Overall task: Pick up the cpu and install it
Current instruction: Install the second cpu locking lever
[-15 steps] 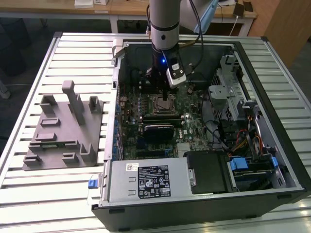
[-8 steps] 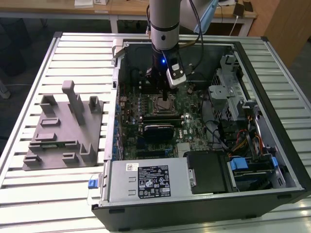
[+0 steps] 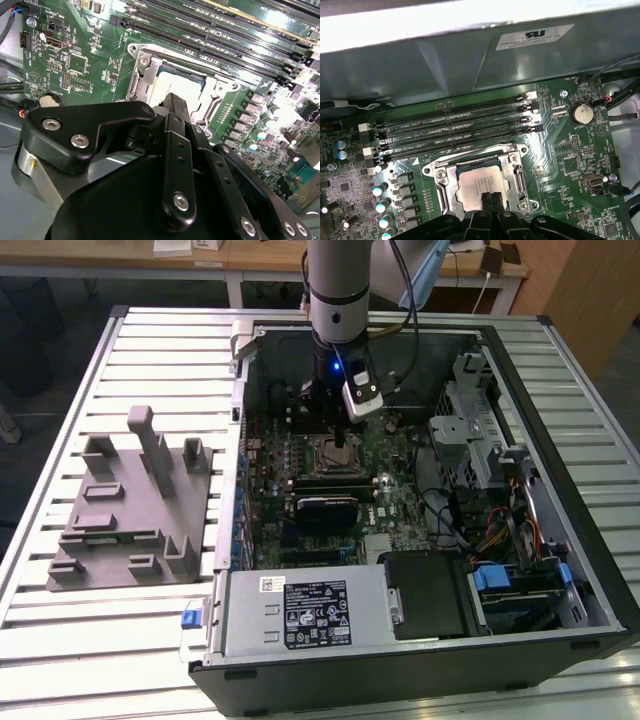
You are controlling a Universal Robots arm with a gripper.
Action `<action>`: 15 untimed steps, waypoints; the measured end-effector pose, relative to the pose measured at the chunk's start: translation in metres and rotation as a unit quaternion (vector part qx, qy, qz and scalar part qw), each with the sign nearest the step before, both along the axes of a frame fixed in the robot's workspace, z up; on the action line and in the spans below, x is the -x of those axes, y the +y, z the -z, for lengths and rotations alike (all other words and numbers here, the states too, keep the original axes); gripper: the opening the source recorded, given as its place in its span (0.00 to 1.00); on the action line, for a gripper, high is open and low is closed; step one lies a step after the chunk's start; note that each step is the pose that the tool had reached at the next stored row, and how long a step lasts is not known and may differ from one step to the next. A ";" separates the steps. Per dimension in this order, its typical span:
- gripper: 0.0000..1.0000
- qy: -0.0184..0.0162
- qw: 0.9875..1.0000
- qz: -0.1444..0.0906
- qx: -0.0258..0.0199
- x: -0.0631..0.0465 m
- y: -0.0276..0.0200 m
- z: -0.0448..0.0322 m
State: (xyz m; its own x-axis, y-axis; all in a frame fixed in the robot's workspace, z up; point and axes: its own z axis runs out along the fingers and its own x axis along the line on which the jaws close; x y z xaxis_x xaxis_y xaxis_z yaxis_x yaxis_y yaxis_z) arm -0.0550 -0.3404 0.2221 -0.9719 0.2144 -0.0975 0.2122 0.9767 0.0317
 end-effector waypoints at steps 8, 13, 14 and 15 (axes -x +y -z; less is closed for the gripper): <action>0.11 0.000 1.000 0.000 0.000 0.000 0.0000 -0.0147; 0.11 0.000 1.000 0.000 0.000 0.000 0.0000 -0.0224; 0.11 0.000 1.000 0.000 0.000 0.000 0.0000 -0.0226; 0.11 0.000 1.000 0.000 0.000 0.000 0.0000 -0.0226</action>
